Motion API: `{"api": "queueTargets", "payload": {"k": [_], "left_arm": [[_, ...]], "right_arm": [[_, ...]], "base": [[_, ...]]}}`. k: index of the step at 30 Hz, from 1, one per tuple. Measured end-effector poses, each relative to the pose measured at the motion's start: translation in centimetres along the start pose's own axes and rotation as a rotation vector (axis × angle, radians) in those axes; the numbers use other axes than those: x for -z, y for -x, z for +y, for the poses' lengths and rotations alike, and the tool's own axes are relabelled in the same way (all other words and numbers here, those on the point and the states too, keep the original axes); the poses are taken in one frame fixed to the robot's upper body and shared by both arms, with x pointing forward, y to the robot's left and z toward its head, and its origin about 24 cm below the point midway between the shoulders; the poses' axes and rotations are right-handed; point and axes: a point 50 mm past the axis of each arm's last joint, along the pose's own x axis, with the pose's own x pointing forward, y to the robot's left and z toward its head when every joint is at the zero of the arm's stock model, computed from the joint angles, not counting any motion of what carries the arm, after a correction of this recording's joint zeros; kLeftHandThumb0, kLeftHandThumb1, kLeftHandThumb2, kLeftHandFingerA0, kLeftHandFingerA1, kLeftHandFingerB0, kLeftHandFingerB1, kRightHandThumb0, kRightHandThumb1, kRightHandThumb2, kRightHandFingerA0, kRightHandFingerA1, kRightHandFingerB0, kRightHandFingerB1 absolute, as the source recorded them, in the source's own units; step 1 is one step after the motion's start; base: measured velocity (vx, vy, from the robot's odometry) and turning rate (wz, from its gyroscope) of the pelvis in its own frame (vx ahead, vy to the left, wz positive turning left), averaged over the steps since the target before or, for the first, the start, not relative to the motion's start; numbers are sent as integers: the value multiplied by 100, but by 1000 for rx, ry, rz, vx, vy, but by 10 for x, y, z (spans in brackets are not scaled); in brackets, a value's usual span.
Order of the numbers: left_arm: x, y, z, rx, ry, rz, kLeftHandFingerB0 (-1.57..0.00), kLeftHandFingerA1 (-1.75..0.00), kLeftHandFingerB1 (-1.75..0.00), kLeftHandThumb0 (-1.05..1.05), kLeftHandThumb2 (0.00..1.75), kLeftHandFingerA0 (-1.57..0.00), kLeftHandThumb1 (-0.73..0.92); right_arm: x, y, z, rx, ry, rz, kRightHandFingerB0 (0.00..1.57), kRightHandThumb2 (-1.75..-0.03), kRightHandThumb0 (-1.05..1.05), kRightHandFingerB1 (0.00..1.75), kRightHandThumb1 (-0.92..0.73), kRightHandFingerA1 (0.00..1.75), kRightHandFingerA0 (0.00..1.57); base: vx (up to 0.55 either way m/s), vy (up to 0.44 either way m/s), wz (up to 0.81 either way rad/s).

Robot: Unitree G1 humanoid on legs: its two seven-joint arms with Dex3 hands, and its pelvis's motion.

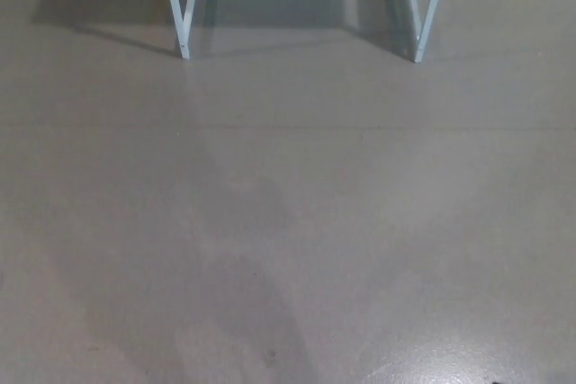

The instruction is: The robot walk towards a table in front and pick up a black pencil case on the left hand side and put the pencil case into a small container on the right hand side

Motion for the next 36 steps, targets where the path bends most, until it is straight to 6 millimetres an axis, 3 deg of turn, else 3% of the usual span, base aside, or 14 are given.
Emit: {"api": "queueTargets", "payload": {"k": [1,6,7,10,11,15,16,20,27,29,30,34,36], "left_arm": [[4,5,17,-55,15,-26,-19,-31,-28,-39,60,-27,62],[34,27,59,-216,170,-28,-19,-34,-33,-39,66,-21,58],[37,30,63,-232,197,-28,-19,-30,-28,-32,59,-27,61],[49,39,73,-281,293,-29,-17,-34,-33,-38,66,-20,55],[53,43,76,-296,331,-35,-15,-33,-32,-37,66,-17,57],[61,55,83,-323,431,-72,-15,-33,-32,-37,66,-17,57],[62,57,84,-325,450,-82,-15,-34,-33,-40,67,-17,54],[63,65,86,-305,461,-139,-16,-34,-34,-42,66,-20,53],[52,65,85,-283,498,-225,-16,-35,-33,-41,67,-20,55],[45,66,85,-290,523,-258,-18,-30,-28,-35,59,-26,60],[39,67,87,-296,538,-284,-18,-35,-34,-39,66,-22,54],[26,68,90,-317,609,-339,-19,-30,-28,-33,58,-27,58],[24,67,90,-320,635,-347,-16,-30,-28,-33,59,-23,59]], "right_arm": [[0,1,-7,15,-2,-5,46,-58,-49,40,-63,49,57],[1,2,-25,65,-23,-7,47,-58,-48,41,-61,50,57],[1,2,-27,69,-27,-7,47,-57,-46,42,-59,49,56],[3,1,-31,80,-39,-3,48,-57,-47,42,-60,48,56],[6,1,-32,82,-42,5,41,-81,-54,53,-47,59,53],[16,4,-35,87,-47,33,41,-81,-54,53,-47,59,53],[19,4,-35,87,-48,38,47,-56,-49,41,-60,49,58],[28,12,-44,105,-62,48,45,-57,-46,41,-60,48,55],[28,17,-54,117,-80,24,45,-57,-40,41,-61,48,53],[22,14,-57,124,-88,4,44,-57,-40,41,-61,48,53],[15,11,-59,132,-94,-16,43,-58,-38,41,-62,47,52],[-15,-2,-68,163,-109,-109,42,-58,-42,42,-62,50,55],[-19,-4,-69,182,-125,-121,45,-57,-45,42,-60,49,56]], "base": [[0,0,0],[0,0,0],[0,0,0],[0,0,0],[0,0,0],[0,0,0],[0,0,0],[0,0,0],[0,0,0],[0,0,0],[0,0,0],[65,-12,-5],[-21,43,41]]}}
